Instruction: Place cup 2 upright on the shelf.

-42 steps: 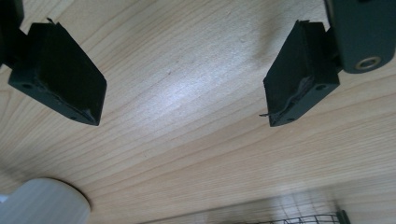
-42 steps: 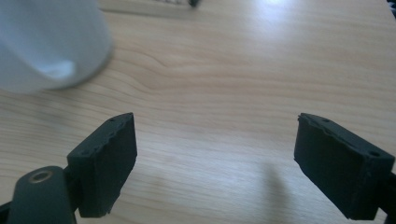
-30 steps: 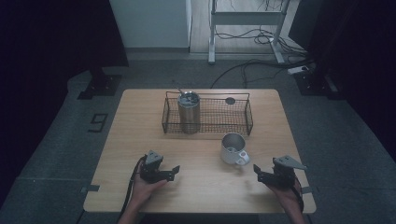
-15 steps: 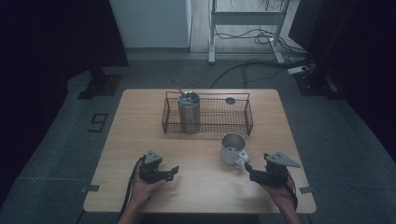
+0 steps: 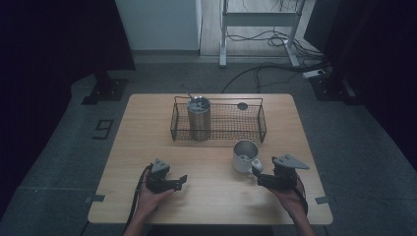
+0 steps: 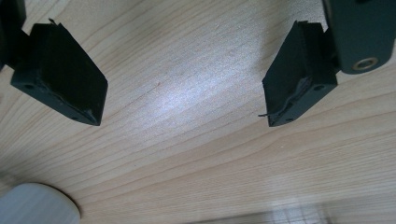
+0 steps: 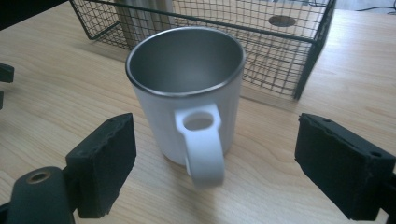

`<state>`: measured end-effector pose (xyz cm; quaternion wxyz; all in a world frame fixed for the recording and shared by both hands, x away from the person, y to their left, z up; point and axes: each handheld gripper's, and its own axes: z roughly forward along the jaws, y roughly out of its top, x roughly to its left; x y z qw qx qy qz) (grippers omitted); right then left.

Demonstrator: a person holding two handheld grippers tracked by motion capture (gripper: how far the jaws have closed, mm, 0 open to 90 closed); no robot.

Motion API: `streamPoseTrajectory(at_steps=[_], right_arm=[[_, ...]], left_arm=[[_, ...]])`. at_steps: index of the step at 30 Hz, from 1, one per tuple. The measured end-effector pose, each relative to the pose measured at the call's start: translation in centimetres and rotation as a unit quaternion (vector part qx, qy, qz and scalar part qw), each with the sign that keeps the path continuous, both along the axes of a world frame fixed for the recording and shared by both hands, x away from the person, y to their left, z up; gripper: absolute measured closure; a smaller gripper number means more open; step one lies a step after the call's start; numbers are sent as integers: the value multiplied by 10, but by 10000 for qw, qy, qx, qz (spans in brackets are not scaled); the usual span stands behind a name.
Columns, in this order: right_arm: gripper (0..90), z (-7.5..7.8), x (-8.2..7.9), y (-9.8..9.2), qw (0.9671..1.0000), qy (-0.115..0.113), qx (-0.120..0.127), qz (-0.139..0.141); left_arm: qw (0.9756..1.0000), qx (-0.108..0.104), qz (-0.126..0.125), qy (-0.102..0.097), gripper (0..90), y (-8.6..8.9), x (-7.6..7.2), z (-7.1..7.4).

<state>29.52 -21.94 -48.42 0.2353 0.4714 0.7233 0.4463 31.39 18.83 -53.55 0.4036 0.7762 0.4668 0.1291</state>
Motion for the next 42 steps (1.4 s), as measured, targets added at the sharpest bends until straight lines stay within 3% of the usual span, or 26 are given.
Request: streamPoseTrajectory(at_steps=[14,39,42], right_arm=[[86,-5,17,17,9996,119,-76,232],[17,-10,47,33,9987,322,-281,283],[9,-11,49,39,9982,309,-425,288]], left_arm=[[10000,23,-10,72,140,-1,1,-5],[9999,-8,28,125,142,3,1,-6],[9999,85,15,106,143,1,1,-7]])
